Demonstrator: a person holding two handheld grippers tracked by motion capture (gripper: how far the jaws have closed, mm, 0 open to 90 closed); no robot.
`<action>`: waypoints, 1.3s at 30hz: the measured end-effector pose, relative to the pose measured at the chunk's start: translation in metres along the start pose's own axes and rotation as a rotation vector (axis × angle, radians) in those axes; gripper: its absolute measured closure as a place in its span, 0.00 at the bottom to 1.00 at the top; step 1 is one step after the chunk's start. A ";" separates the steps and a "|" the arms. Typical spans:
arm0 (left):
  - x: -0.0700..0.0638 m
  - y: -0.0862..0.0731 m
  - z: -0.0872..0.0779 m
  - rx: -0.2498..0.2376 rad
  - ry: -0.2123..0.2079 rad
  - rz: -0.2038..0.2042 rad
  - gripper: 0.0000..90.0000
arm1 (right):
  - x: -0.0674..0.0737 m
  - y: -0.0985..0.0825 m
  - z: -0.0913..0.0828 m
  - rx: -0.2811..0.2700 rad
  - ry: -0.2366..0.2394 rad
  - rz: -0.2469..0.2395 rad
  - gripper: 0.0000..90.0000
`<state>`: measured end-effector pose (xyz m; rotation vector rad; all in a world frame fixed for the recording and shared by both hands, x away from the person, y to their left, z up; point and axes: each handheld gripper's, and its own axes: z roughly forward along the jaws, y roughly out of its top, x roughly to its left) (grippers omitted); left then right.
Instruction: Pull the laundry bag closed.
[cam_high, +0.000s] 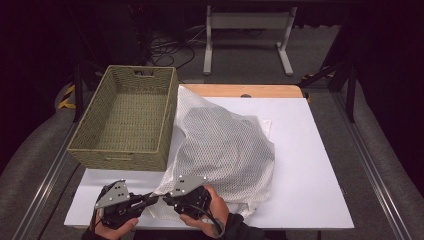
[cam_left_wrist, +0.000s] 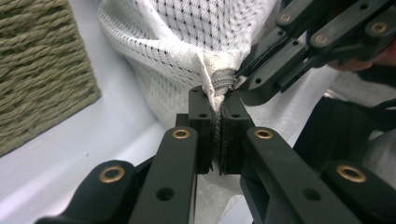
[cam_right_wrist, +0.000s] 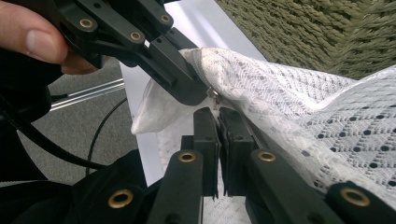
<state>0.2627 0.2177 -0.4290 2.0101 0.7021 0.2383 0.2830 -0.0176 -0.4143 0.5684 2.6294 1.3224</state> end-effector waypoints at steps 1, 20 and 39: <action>0.000 0.000 -0.001 -0.006 0.002 -0.014 0.96 | 0.000 0.000 0.001 -0.001 0.006 0.005 0.96; 0.013 -0.006 -0.007 -0.021 0.069 -0.043 0.96 | -0.017 -0.030 -0.013 0.060 -0.055 0.029 0.96; 0.015 -0.009 -0.009 -0.031 0.090 -0.068 0.96 | -0.040 -0.088 -0.097 0.142 -0.130 0.088 0.96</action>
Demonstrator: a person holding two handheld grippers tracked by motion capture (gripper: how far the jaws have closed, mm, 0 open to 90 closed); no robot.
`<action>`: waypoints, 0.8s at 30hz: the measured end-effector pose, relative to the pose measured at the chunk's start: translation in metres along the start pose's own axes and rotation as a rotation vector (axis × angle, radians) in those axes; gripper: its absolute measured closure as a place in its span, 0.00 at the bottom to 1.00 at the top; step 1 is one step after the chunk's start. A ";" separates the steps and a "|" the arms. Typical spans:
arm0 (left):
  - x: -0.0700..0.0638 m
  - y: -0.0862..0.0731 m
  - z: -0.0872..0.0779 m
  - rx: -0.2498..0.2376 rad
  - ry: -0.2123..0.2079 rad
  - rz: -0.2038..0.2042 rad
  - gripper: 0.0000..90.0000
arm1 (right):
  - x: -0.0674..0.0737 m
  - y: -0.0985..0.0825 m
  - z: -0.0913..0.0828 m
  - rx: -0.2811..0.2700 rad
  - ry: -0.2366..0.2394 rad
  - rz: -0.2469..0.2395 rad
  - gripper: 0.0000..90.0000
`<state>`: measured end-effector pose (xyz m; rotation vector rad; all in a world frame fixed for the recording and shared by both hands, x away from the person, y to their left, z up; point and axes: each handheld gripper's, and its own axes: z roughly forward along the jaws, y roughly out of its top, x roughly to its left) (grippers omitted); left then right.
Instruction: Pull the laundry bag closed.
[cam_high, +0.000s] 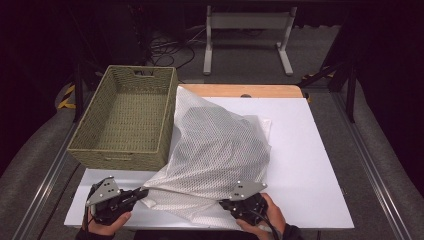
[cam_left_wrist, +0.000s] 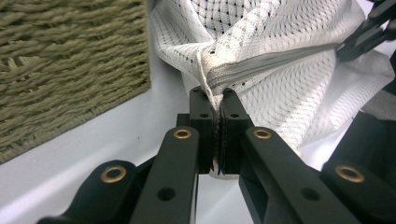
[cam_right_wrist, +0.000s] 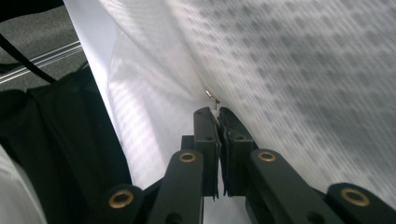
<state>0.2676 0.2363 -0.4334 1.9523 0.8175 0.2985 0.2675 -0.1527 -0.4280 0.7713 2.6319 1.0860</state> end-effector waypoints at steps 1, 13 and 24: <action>-0.001 0.001 0.001 0.007 0.005 0.016 0.96 | -0.001 -0.003 -0.003 0.002 -0.006 0.004 0.96; 0.003 0.000 -0.010 -0.046 0.083 -0.012 0.96 | -0.008 -0.030 -0.031 0.017 -0.035 0.030 0.96; 0.011 -0.004 -0.010 -0.036 0.100 -0.022 0.96 | -0.029 -0.056 -0.056 0.024 -0.098 0.098 0.96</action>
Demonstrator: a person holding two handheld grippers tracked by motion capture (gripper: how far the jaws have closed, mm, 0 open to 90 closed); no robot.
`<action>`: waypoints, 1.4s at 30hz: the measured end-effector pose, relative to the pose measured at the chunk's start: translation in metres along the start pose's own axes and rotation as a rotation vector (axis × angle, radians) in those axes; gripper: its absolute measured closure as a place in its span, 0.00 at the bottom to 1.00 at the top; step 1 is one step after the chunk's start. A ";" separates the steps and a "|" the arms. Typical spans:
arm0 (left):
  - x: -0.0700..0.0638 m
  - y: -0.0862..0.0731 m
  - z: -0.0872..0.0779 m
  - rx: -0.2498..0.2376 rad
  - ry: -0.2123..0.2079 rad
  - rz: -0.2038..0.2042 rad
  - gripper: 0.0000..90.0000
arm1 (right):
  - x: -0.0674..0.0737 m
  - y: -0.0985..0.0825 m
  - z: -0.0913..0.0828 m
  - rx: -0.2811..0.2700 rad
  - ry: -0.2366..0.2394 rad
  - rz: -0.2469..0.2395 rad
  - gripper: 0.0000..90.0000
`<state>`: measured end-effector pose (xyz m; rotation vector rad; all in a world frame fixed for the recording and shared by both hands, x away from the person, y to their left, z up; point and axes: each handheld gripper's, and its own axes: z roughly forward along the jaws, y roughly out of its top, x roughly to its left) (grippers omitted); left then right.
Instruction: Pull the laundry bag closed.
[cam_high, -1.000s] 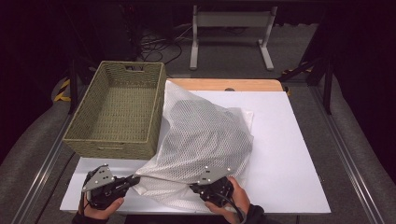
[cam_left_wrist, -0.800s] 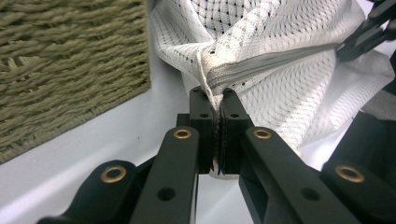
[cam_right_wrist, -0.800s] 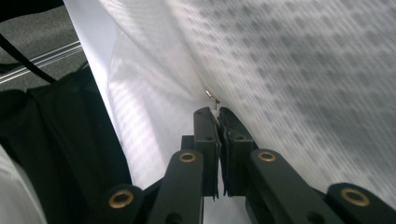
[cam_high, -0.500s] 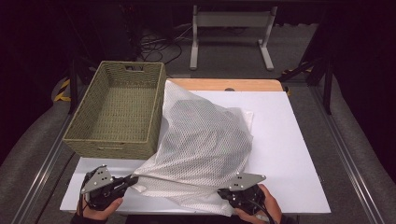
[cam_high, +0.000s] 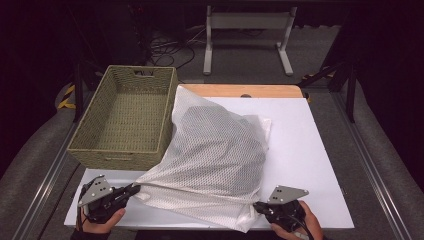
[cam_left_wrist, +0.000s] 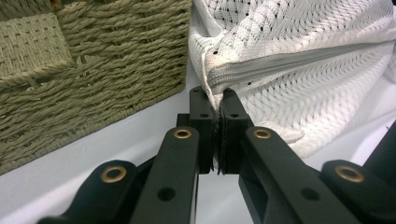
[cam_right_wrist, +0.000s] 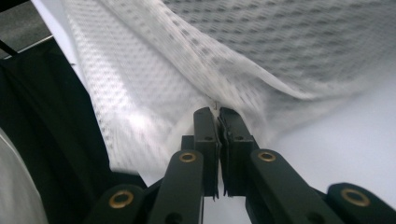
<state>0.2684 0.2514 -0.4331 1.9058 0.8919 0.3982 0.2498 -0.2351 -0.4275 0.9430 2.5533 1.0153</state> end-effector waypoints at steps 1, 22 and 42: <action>0.000 0.000 0.000 0.006 0.000 0.002 0.96 | -0.002 -0.002 -0.002 0.000 -0.007 0.003 0.96; -0.009 -0.002 0.015 0.065 -0.071 0.045 0.95 | -0.026 -0.020 -0.010 0.035 -0.092 -0.003 0.96; -0.025 -0.002 0.019 0.025 -0.157 0.104 0.50 | -0.053 -0.024 -0.023 0.013 -0.150 0.053 0.96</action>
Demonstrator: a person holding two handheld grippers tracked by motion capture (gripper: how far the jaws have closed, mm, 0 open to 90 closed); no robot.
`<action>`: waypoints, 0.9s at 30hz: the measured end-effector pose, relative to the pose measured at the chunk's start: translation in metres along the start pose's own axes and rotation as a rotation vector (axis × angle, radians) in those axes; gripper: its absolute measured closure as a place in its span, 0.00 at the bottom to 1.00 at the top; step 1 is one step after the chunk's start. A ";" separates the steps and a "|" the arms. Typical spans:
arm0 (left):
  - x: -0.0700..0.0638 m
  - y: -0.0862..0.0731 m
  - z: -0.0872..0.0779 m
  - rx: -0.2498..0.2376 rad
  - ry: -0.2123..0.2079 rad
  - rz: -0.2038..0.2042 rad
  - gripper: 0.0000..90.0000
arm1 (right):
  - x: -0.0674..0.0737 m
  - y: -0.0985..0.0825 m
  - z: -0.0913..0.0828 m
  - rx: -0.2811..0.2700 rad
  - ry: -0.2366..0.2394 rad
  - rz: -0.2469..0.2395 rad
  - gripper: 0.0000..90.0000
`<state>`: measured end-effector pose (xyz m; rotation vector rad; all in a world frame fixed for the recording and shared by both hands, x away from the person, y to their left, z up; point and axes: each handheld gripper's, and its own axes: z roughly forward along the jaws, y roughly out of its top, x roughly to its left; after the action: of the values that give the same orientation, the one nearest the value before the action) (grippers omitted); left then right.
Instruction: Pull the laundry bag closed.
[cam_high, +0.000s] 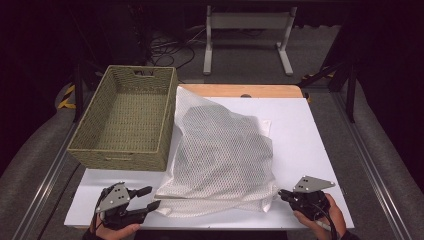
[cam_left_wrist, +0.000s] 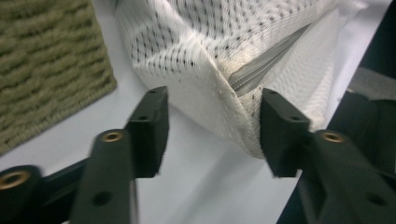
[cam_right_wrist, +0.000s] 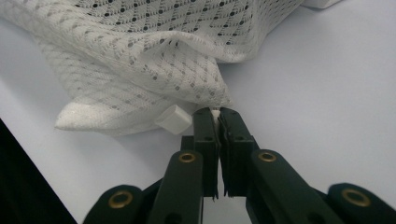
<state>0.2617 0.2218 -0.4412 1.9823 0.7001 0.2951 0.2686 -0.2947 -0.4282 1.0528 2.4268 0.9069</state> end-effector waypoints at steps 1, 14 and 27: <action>0.001 0.001 -0.003 -0.014 -0.002 0.005 0.46 | 0.000 0.000 -0.001 -0.002 0.003 0.000 0.96; 0.011 0.007 -0.007 -0.051 0.092 -0.034 0.21 | 0.003 0.003 -0.013 -0.094 0.042 -0.024 0.78; 0.033 0.006 -0.008 -0.079 0.220 0.000 0.17 | -0.023 0.015 -0.026 -0.315 -0.107 -0.044 0.49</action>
<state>0.2863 0.2443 -0.4345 1.8920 0.8146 0.5393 0.2777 -0.3148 -0.3972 0.9037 2.1226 1.1408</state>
